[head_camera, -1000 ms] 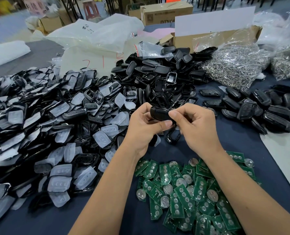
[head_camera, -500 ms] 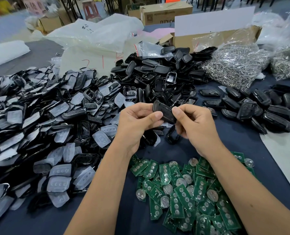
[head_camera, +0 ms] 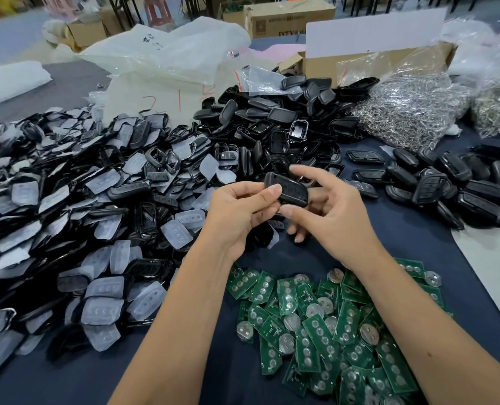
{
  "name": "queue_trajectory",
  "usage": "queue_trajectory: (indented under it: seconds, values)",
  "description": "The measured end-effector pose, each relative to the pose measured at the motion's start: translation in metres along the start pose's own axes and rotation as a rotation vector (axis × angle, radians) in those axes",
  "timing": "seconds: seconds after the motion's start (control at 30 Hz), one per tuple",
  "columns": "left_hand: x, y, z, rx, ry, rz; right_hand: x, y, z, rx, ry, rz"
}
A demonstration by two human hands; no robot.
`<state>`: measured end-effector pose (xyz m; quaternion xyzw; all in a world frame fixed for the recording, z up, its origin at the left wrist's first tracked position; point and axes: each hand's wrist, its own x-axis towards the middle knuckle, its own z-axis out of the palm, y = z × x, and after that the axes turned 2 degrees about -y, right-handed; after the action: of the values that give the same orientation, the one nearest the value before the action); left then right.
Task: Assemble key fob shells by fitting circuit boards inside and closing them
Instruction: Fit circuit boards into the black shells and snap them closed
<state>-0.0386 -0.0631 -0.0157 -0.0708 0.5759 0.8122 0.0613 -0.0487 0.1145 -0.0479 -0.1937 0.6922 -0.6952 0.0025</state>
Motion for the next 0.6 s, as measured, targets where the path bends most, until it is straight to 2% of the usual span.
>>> queue_trajectory:
  seconds: [0.3, 0.6]
  values:
    - [-0.002, 0.0, 0.001, -0.049, -0.084, 0.021, 0.0, 0.003, 0.0, 0.009, 0.079, -0.036]
    - [0.002, -0.005, 0.009, -0.004, 0.023, 0.068, -0.002, 0.001, 0.004, -0.057, 0.126, -0.037]
